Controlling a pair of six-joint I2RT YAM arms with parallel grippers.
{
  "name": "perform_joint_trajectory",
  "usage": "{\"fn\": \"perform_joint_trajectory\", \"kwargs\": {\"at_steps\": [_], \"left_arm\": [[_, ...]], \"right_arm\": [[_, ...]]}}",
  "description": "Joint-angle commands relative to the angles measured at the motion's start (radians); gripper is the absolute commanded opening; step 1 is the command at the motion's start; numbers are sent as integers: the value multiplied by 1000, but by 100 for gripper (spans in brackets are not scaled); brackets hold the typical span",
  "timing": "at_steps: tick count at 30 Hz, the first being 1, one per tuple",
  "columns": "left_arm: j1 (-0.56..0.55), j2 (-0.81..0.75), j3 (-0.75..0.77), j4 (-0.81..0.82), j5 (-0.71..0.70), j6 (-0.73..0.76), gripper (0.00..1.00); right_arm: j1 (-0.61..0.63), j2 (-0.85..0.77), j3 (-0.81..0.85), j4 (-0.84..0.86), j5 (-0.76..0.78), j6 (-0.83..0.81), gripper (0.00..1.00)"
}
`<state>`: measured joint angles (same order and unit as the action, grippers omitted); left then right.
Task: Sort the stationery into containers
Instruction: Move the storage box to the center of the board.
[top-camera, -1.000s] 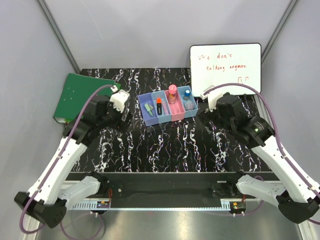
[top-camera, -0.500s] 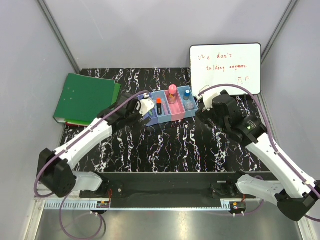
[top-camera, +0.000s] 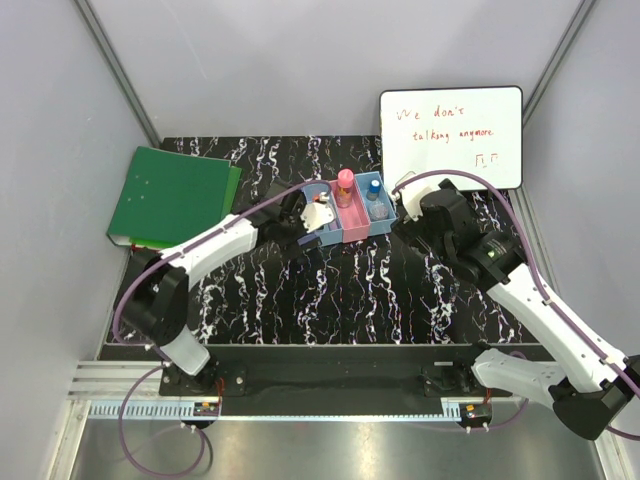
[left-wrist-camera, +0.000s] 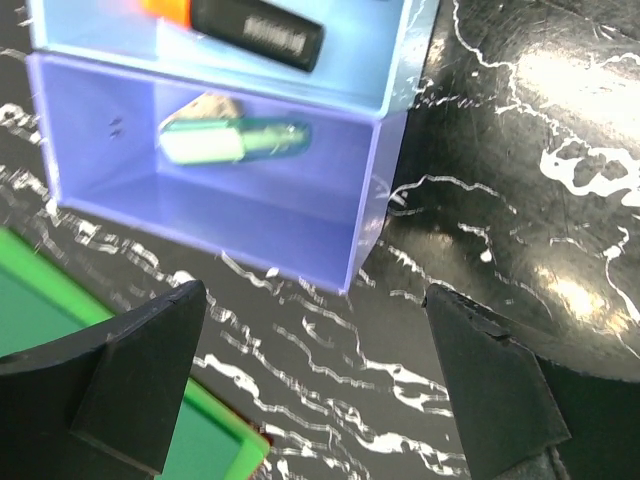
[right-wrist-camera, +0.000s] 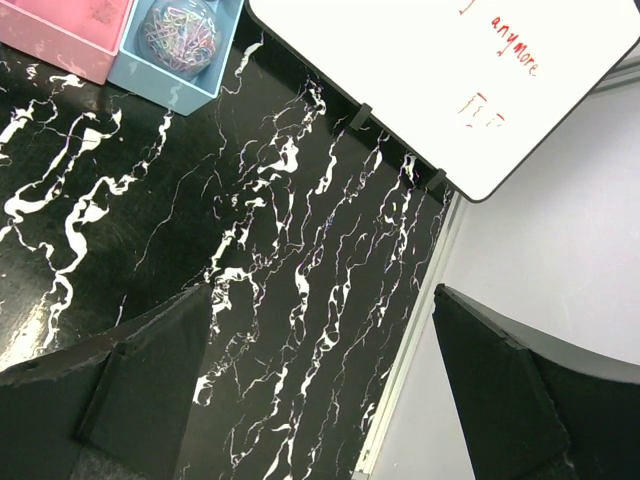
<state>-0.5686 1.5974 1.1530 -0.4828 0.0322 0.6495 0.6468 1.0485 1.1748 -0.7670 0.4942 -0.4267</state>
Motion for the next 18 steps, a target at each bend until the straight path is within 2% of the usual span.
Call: {"fn": "perform_joint_trajectory", "kwargs": {"at_steps": [1, 3, 5, 7, 10, 12, 13, 14, 15, 18], "left_arm": [[1, 50, 50, 44, 61, 39, 97], [1, 78, 51, 47, 64, 39, 92], [1, 96, 50, 46, 58, 44, 81], [1, 128, 48, 46, 46, 47, 67], [3, 170, 53, 46, 29, 55, 40], [7, 188, 54, 47, 25, 62, 30], [7, 203, 62, 46, 25, 65, 17], [9, 208, 62, 46, 25, 74, 11], [9, 213, 65, 47, 23, 78, 1], [10, 225, 65, 42, 25, 102, 0]], "right_arm": [[-3, -5, -3, 55, 41, -23, 100], [-4, -4, 2, 61, 40, -21, 100], [-3, -2, 6, 64, 41, -20, 100], [-4, -1, 9, 66, 40, -15, 100], [-3, 1, 20, 67, 34, -9, 100], [-4, 4, 29, 67, 32, -7, 100], [-4, 5, 32, 67, 33, -7, 100], [-4, 5, 37, 67, 32, -6, 100], [-4, 7, 39, 67, 32, -7, 100], [-4, 8, 48, 69, 35, -6, 100]]}}
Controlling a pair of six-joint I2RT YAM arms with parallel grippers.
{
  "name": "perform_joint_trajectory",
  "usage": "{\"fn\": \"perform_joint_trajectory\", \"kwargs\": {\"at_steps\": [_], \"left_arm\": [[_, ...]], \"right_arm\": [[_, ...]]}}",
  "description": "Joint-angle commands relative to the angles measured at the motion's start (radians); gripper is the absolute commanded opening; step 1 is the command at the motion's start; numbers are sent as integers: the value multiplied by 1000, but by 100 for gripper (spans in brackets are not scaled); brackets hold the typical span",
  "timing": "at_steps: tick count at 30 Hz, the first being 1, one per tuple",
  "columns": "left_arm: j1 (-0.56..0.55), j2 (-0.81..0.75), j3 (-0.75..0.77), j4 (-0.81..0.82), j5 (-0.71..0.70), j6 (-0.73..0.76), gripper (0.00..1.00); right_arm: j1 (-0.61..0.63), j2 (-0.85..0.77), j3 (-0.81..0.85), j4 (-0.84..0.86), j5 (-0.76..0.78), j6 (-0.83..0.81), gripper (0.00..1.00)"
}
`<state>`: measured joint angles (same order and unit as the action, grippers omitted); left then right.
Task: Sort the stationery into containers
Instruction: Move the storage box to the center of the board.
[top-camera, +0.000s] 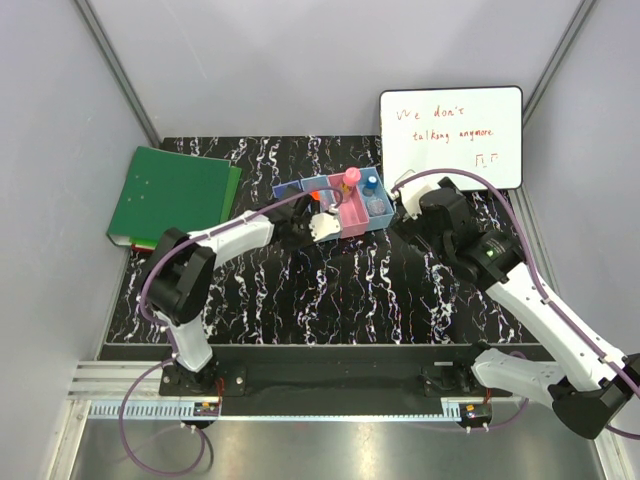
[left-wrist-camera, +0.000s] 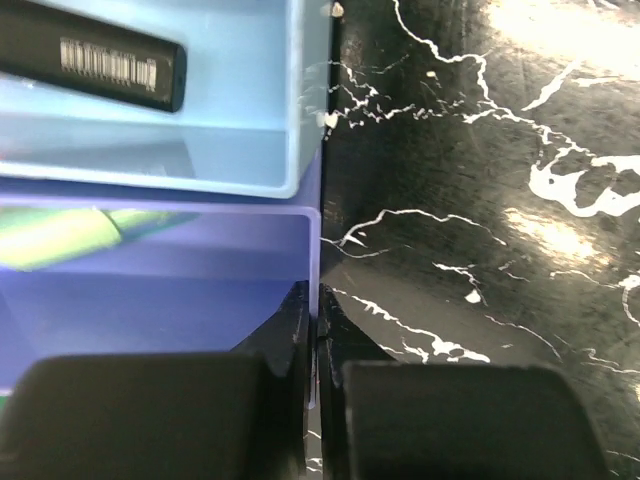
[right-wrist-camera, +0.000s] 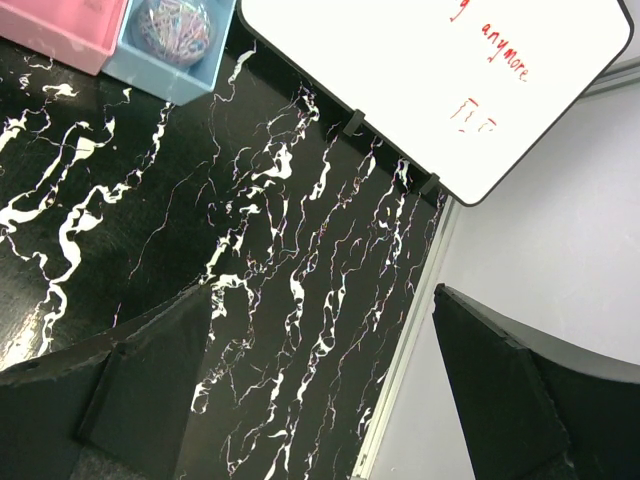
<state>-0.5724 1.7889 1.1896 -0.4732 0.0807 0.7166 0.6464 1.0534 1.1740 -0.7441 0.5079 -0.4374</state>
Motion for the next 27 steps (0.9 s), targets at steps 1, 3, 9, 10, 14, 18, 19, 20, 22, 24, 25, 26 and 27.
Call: {"fn": "perform_joint_trajectory", "kwargs": {"at_steps": [1, 3, 9, 10, 14, 18, 19, 20, 22, 24, 25, 26, 27], "left_arm": [[14, 36, 25, 33, -22, 43, 0], [14, 38, 13, 33, -22, 66, 0], [17, 32, -13, 31, -25, 98, 4], [17, 29, -16, 30, -25, 101, 7], [19, 27, -19, -2, -29, 129, 9], [22, 11, -30, -53, -1, 178, 0], [23, 6, -31, -59, 7, 196, 0], [26, 3, -33, -67, 13, 207, 0], [31, -6, -35, -74, 27, 237, 0], [35, -5, -27, -97, 40, 253, 0], [39, -5, -21, -105, 50, 271, 0], [43, -5, -18, -113, 54, 282, 0], [43, -3, -16, -122, 57, 290, 0]], "right_arm": [[-4, 3, 55, 45, 21, 3, 100], [-2, 3, 59, 45, 23, 5, 100], [-4, -6, 53, 45, 29, 6, 100], [-4, -7, 47, 46, 27, 6, 100], [-4, -7, 49, 45, 21, 2, 100], [-4, -1, 62, 45, 17, 2, 100], [-2, 0, 64, 45, 17, 5, 100], [-5, -1, 64, 45, 17, 5, 100], [-4, -3, 62, 43, 17, 5, 100], [-4, -6, 62, 43, 17, 5, 100], [-4, -4, 62, 43, 18, 5, 100], [-4, -7, 62, 43, 18, 5, 100], [-5, -4, 62, 42, 20, 5, 100]]}}
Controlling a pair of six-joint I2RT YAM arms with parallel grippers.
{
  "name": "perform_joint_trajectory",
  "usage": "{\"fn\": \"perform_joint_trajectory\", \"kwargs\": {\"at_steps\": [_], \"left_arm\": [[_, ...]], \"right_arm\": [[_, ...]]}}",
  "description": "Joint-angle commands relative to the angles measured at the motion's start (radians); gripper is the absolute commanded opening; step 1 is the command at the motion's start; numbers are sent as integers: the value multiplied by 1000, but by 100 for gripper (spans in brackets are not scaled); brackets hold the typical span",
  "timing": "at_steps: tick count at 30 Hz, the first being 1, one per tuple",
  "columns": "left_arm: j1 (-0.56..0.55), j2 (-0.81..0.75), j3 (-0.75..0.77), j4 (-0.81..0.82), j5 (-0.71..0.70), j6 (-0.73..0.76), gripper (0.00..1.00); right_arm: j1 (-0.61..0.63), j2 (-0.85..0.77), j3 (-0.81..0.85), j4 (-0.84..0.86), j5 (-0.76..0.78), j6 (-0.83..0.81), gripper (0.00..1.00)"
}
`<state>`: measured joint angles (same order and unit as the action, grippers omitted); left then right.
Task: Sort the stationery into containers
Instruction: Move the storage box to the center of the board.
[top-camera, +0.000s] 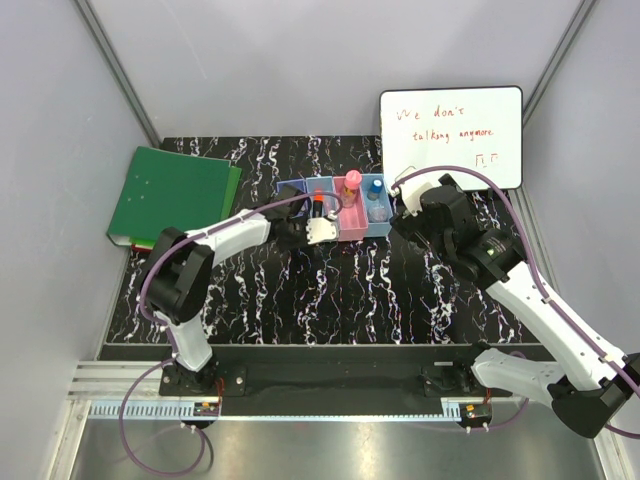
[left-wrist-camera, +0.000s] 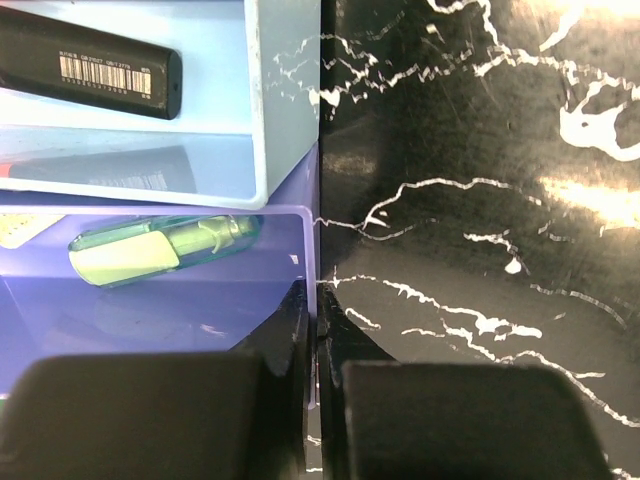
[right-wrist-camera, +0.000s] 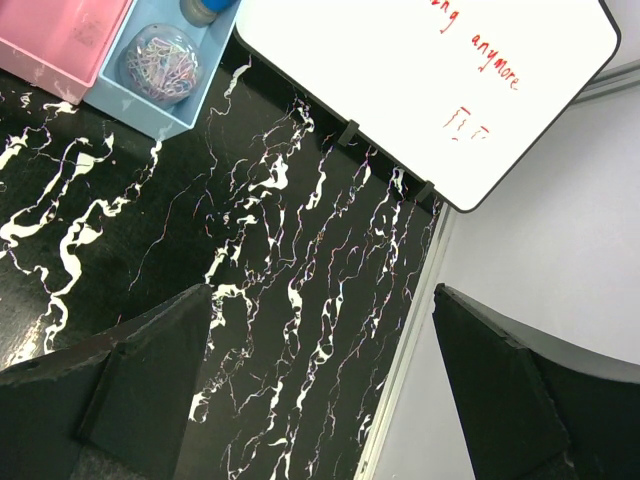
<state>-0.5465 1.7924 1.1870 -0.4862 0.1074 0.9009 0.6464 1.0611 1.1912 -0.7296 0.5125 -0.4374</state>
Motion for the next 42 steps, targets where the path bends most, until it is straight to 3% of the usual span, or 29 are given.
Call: {"fn": "perform_joint_trajectory", "kwargs": {"at_steps": [1, 11, 15, 31, 42], "left_arm": [[19, -5, -12, -115, 31, 118, 0], [28, -7, 8, -203, 92, 159, 7], [31, -19, -6, -222, 104, 167, 16], [43, -99, -113, -238, 124, 234, 16], [68, -68, -142, -138, 45, 296, 16]], "right_arm": [[-4, -13, 45, 29, 15, 3, 100], [-4, -9, 44, 29, 8, 3, 100], [-4, -6, 47, 27, 9, 2, 100], [-2, -7, 54, 18, 3, 15, 100], [-4, -4, 47, 16, -6, 20, 100]]}}
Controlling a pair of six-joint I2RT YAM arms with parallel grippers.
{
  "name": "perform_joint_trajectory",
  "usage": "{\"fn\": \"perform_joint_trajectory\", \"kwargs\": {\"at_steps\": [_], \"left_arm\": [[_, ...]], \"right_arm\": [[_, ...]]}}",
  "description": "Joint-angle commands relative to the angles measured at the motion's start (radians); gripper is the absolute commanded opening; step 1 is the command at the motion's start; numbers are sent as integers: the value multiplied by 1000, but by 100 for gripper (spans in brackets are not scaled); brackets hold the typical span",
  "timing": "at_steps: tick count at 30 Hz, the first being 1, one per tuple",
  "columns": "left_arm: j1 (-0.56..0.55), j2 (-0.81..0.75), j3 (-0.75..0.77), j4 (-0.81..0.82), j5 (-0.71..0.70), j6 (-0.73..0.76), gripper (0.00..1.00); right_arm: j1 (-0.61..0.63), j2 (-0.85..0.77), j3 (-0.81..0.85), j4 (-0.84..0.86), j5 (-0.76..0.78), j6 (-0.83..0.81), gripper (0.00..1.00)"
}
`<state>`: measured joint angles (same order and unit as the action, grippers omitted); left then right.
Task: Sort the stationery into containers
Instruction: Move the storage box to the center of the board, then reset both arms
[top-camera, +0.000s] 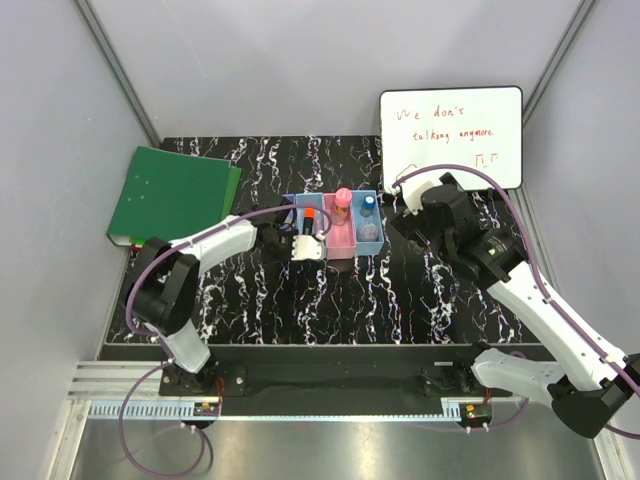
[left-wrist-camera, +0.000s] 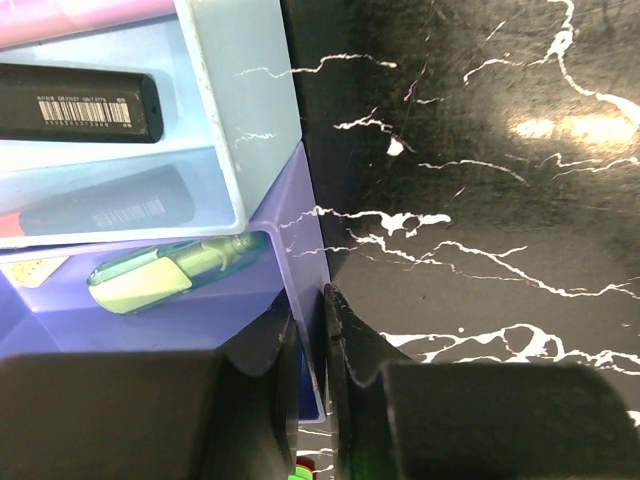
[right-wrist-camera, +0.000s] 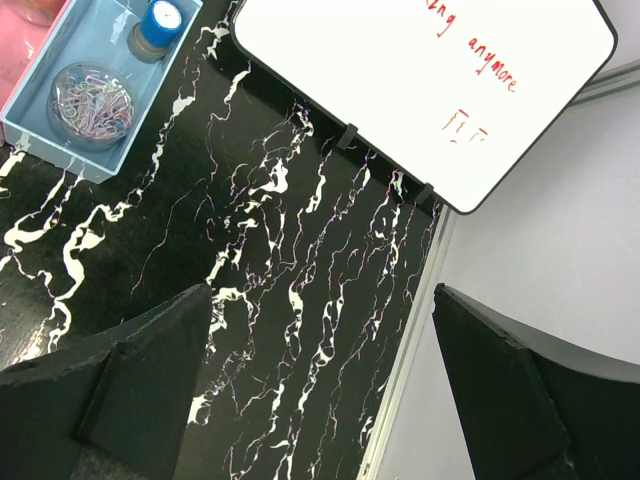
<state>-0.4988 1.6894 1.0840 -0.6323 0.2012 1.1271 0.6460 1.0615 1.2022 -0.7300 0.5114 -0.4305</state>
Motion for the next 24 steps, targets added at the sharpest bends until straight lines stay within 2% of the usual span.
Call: {"fn": "perform_joint_trajectory", "kwargs": {"at_steps": [1, 2, 3, 6, 7, 9, 13, 18, 24], "left_arm": [[20, 45, -38, 16, -57, 74, 17], [20, 52, -35, 19, -60, 77, 21], [23, 55, -32, 20, -62, 80, 33], [31, 59, -15, 25, -59, 60, 55], [34, 52, -3, 23, -51, 48, 80], [37, 32, 4, 25, -43, 10, 98], [42, -97, 10, 19, 0, -87, 99], [45, -314, 71, 16, 12, -346, 99], [46, -503, 88, 3, -139, -611, 99]], "right_arm": [[-3, -2, 36, 17, -5, 13, 100], [-3, -1, 36, 15, -7, 13, 100], [-3, -1, 36, 15, -7, 13, 100], [-3, -3, 36, 14, -4, 15, 100], [-3, -6, 34, 11, -7, 13, 100], [-3, -11, 31, 7, -11, 13, 100], [-2, -17, 36, -12, -27, 22, 100], [-2, -24, 51, -35, -63, 59, 100], [-3, -24, 83, -71, -138, 111, 100]]}}
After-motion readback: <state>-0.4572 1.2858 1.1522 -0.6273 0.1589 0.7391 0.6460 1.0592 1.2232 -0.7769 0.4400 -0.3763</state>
